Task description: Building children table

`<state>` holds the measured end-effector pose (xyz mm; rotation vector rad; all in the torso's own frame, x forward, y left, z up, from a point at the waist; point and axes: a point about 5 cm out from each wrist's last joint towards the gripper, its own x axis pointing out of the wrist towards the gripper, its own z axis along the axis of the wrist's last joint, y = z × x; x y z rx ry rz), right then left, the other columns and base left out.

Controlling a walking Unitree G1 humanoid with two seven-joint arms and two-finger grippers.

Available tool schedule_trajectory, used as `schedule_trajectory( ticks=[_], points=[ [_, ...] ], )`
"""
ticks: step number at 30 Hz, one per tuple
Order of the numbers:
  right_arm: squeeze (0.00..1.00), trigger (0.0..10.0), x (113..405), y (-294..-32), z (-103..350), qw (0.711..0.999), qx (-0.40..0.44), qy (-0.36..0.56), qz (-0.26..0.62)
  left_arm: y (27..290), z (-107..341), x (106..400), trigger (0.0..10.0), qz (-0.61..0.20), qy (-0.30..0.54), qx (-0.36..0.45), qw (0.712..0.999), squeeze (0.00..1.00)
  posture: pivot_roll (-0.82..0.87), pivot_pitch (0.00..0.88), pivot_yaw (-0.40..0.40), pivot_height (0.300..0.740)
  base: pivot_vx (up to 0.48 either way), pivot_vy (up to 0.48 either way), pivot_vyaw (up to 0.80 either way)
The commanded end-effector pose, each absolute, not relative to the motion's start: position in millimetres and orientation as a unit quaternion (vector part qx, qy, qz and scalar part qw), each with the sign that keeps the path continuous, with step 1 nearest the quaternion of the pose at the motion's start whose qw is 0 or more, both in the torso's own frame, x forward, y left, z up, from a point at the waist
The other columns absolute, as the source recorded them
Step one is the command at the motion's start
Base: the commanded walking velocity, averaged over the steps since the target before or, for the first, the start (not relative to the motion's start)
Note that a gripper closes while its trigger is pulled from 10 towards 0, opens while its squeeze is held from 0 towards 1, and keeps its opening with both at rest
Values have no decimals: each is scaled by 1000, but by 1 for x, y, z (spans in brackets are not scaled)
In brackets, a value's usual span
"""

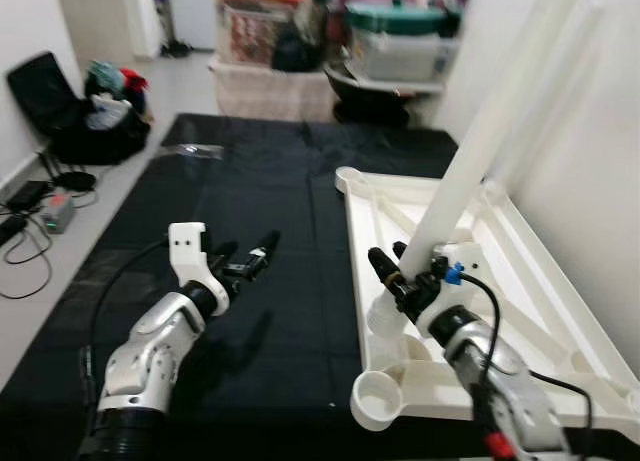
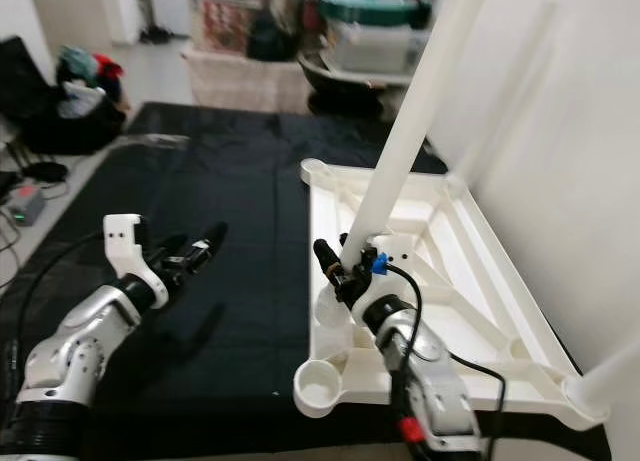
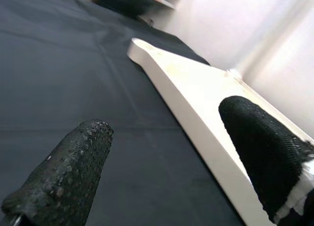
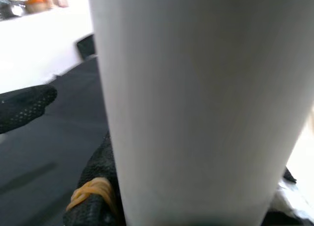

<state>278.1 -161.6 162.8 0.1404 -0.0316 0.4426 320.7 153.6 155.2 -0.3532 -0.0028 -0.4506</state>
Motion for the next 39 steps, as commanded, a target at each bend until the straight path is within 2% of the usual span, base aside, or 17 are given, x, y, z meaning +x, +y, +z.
schedule_trajectory(
  ticks=[1,3,8,13,15,17,22,26,39],
  points=[
    [0,275,267,-165,166,964,64,-7,259,155,148,319,10000,-223,16,-168,960,0,46,0,-83,740,0,0,0],
    [0,235,243,-171,169,933,62,22,354,155,146,319,10000,-226,21,-166,960,0,37,0,-81,740,0,0,0],
    [0,0,228,-172,175,906,48,38,418,154,144,320,10000,-226,24,-167,959,0,30,0,-80,740,0,0,0],
    [0,0,231,-161,179,901,43,27,431,151,142,320,10000,-228,26,-169,959,0,38,0,-82,740,0,0,0],
    [0,0,234,-147,181,894,45,15,446,151,143,320,10000,-228,26,-169,958,0,47,0,-83,740,0,0,0],
    [0,0,234,-147,181,894,45,15,446,151,143,320,10000,-228,26,-169,958,0,47,0,-83,740,0,0,0],
    [0,0,239,-129,182,875,40,2,483,155,144,320,10000,-227,26,-169,959,0,66,0,-89,740,0,0,0],
    [0,0,243,-124,180,859,49,11,509,157,145,320,10000,-226,25,-171,959,0,79,0,-98,740,0,0,0],
    [0,0,248,-126,155,869,76,44,487,160,144,318,10000,-224,30,-170,959,0,92,0,-101,740,0,0,0]
  ],
)
